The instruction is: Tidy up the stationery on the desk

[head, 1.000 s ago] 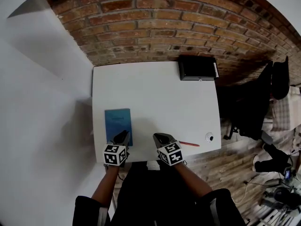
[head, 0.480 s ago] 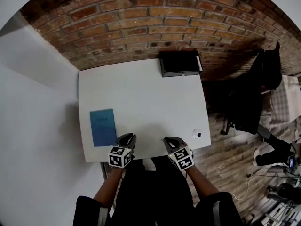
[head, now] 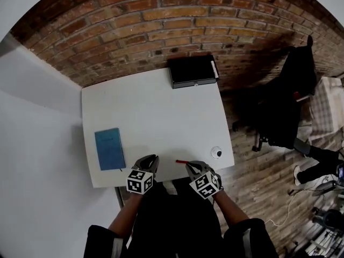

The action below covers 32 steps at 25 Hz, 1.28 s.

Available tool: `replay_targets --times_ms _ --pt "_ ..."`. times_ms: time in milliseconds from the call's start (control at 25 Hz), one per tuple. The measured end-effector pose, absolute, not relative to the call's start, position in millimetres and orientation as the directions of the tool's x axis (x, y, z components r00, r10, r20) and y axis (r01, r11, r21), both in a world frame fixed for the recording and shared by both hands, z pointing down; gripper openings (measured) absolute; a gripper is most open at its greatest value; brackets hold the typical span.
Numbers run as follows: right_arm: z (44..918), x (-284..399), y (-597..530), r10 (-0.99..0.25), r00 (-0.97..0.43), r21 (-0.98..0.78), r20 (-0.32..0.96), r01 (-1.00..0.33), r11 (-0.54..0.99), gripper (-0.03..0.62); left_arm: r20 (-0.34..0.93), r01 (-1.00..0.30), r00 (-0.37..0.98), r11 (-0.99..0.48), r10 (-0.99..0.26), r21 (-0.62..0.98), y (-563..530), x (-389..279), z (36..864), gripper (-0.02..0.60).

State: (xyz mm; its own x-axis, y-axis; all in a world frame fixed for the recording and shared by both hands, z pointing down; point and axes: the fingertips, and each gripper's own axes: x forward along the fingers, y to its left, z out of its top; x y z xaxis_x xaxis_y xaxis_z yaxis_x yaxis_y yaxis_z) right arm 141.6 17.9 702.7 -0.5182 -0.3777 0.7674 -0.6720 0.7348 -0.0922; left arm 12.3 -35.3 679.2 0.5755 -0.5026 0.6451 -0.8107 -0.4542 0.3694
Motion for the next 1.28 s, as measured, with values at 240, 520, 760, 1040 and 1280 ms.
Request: replay_targets --times_ms 240,520,760,1040,1280 --pt "723 147 31 -0.273 -0.54 -0.092 0.796 -0.554 0.827 0.032 0.654 -0.82 0.564 -0.434 -0.504 0.373 -29 28 681 0.058" --pt "741 150 35 -0.199 -0.518 -0.074 0.832 -0.459 0.886 0.084 0.684 -0.848 0.523 -0.385 -0.509 0.363 -16 28 688 0.059" --pt "749 148 39 -0.147 -0.516 -0.088 0.844 -0.404 0.911 0.084 0.693 -0.869 0.494 -0.329 -0.525 0.37 -5 25 692 0.058" --pt "750 150 29 -0.151 -0.505 -0.076 0.85 -0.402 0.913 0.084 0.691 -0.874 0.484 -0.318 -0.537 0.366 -9 23 690 0.058" --pt "752 152 21 -0.15 -0.499 -0.078 0.853 -0.408 0.91 0.084 0.687 -0.872 0.489 -0.317 -0.537 0.373 -12 25 688 0.058"
